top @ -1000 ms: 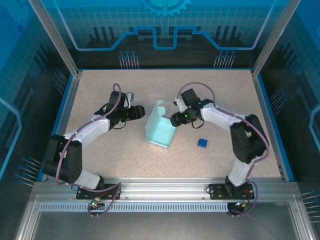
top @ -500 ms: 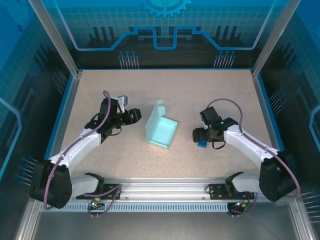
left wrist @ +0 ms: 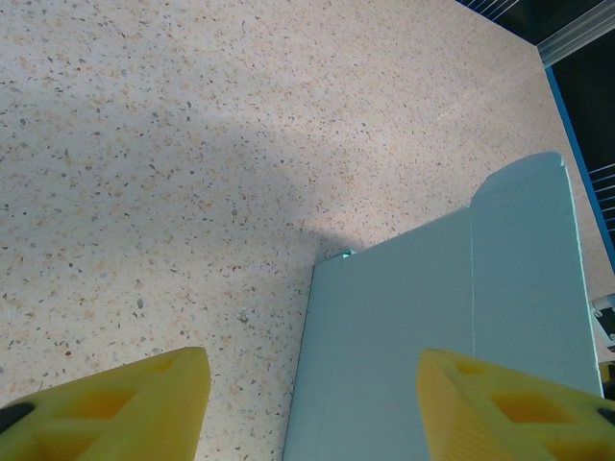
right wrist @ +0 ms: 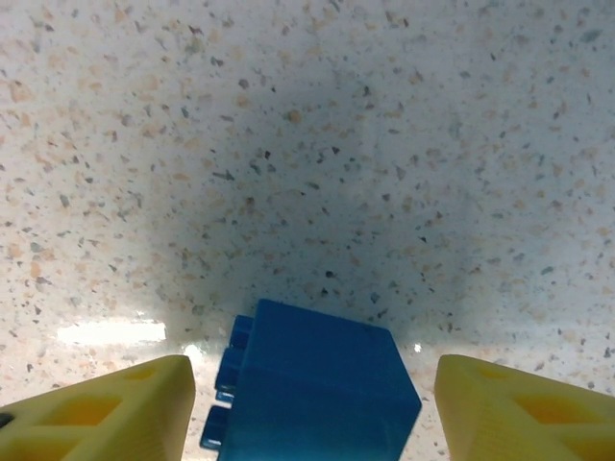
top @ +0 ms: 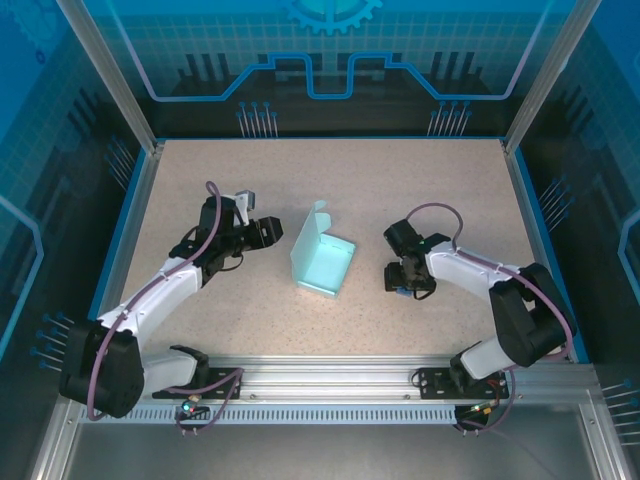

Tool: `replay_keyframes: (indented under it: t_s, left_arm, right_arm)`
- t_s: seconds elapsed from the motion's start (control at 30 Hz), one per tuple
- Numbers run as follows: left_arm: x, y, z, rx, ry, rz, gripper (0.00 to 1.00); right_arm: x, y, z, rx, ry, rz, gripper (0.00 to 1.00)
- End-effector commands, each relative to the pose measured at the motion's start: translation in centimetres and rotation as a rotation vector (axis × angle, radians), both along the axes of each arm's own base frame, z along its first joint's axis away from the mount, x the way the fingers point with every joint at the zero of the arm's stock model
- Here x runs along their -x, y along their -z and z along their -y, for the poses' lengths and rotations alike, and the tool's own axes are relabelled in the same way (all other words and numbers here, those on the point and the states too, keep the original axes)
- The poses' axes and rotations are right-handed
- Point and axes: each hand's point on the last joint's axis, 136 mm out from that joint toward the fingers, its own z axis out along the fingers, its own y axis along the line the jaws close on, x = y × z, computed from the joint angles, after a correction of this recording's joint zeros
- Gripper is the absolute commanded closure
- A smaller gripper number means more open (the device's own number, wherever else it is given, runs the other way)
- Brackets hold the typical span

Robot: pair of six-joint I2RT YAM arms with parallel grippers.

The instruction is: Fold the paper box

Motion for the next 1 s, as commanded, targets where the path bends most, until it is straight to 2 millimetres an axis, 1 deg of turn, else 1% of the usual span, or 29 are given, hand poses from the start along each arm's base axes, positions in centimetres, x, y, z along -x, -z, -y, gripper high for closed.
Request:
replay_keyframes:
  t_s: [0.0, 0.13, 0.23, 0.37, 0.43, 0.5, 0.53, 0.57, 0.67, 0.7, 0.8, 0.9, 0.97]
  left_arm:
    - [0.3, 0.4, 0.0, -0.010, 0.011, 0.001, 0.40]
    - [0.4, 0.6, 0.0, -0.011, 0.010, -0.001, 0.40]
    - [0.4, 0.5, -0.1, -0.013, 0.008, 0.004, 0.40]
    - [0.4, 0.5, -0.1, -0.014, 0.006, 0.003, 0.40]
    - [0.4, 0.6, -0.1, -0.016, 0.005, 0.003, 0.40]
    - [0.4, 0.8, -0.2, -0.016, 0.004, 0.005, 0.40]
    - [0.4, 1.0, -0.2, -0.019, 0.008, 0.003, 0.40]
    - [0.5, 1.2, -0.3, -0.024, 0.007, -0.002, 0.40]
    - [0.7, 2.0, -0.7, -0.034, -0.003, -0.032, 0.39]
    - [0.8, 2.0, -0.9, -0.036, -0.009, -0.037, 0.39]
    - [0.9, 2.0, -1.7, -0.039, -0.035, -0.035, 0.39]
    - [0.9, 2.1, -2.2, -0.042, -0.056, -0.035, 0.39]
    - [0.9, 2.1, -2.5, -0.042, -0.064, -0.038, 0.39]
  right_arm:
    - [-0.8, 0.1, -0.4, 0.000, 0.024, 0.036, 0.38]
    - [-1.0, 0.3, -0.5, -0.001, 0.030, 0.047, 0.48]
    - [-1.2, 0.0, -0.4, 0.006, 0.033, 0.066, 0.54]
    - [-1.6, -1.3, -0.6, 0.006, 0.008, 0.108, 0.58]
    - [-1.9, -2.6, -1.5, 0.000, -0.052, 0.145, 0.59]
    - [-2.5, -4.2, -3.2, -0.004, -0.160, 0.190, 0.57]
    - [-3.3, -5.6, -4.5, -0.018, -0.225, 0.234, 0.56]
    - [-3.7, -6.5, -5.8, -0.025, -0.302, 0.266, 0.56]
    - [-4.5, -8.2, -9.4, -0.061, -0.503, 0.322, 0.58]
    - [-4.5, -8.6, -10.9, -0.084, -0.585, 0.330, 0.58]
    - [-4.3, -9.4, -14.3, -0.104, -0.770, 0.332, 0.58]
    - [-4.2, -9.1, -17.0, -0.110, -0.902, 0.302, 0.58]
    - [-4.5, -8.3, -18.4, -0.102, -0.964, 0.276, 0.58]
